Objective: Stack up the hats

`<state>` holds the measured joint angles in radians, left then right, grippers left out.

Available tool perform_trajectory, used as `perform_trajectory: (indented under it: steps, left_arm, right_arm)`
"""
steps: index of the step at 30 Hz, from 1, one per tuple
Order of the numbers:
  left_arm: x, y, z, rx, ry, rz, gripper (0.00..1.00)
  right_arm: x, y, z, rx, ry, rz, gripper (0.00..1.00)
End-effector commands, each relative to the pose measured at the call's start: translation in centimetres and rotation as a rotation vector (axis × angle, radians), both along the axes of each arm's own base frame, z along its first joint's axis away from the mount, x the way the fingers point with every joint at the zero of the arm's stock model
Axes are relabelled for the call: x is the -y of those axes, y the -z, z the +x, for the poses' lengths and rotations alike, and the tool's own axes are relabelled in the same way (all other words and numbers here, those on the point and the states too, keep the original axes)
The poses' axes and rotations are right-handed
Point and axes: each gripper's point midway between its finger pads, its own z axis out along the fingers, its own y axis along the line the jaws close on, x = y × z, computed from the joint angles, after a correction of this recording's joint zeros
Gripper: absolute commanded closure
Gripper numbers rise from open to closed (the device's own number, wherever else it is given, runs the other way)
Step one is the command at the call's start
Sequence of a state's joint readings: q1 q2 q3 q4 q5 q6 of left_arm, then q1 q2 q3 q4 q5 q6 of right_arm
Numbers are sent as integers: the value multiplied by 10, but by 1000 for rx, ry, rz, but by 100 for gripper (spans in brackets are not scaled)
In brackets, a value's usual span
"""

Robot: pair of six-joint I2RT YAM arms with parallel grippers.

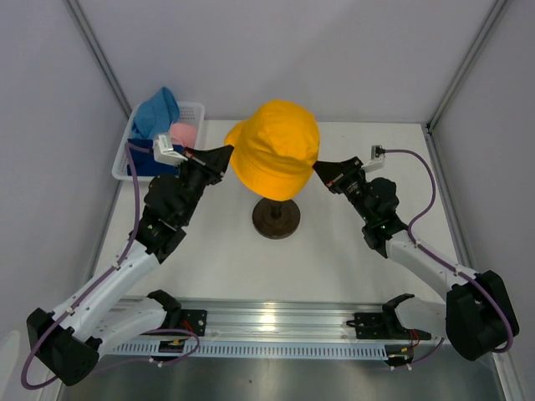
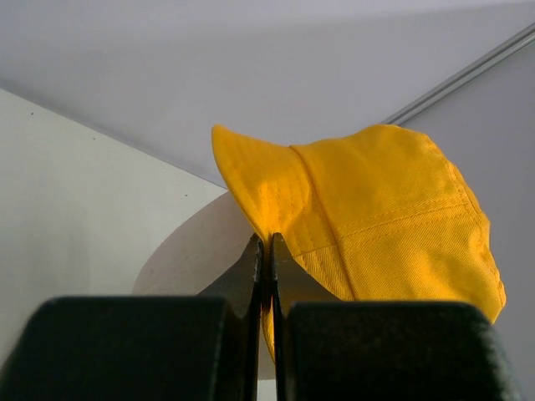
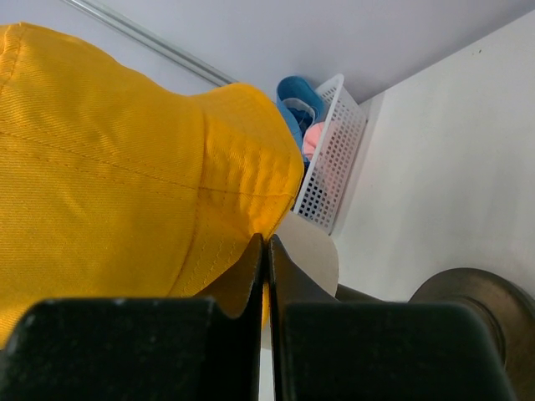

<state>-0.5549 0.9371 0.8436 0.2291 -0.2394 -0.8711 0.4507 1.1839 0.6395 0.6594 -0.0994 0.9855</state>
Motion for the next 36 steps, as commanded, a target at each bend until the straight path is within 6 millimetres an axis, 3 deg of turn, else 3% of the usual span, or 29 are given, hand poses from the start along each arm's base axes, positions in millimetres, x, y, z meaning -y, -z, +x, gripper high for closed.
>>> perform_trajectory:
  steps: [1,7,14,17,21,24,27,36]
  left_arm:
    - [-18,50,5,-106,-99,113,99]
    - [-22,70,-1,-133,-106,119,99]
    - [-23,62,-13,-107,-99,134,99]
    - [-22,70,-15,-118,-98,138,99]
    - [-18,77,-17,-126,-84,150,99]
    - [-17,78,-20,-121,-80,154,99]
    - [-18,74,-24,-107,-78,158,99]
    - [-13,47,-50,-15,-16,118,99]
  right_arm:
    - [5,75,1,-175,11,-165,100]
    - [4,68,6,-169,-11,-155,100]
    - [5,45,6,-139,-21,-120,100]
    - [9,35,9,-125,-16,-101,91]
    - [8,31,11,-142,-31,-113,45]
    - [7,29,9,-149,-42,-107,29]
    - [13,23,7,-144,-29,-100,24]
    - [23,-12,-8,-118,-49,12,24]
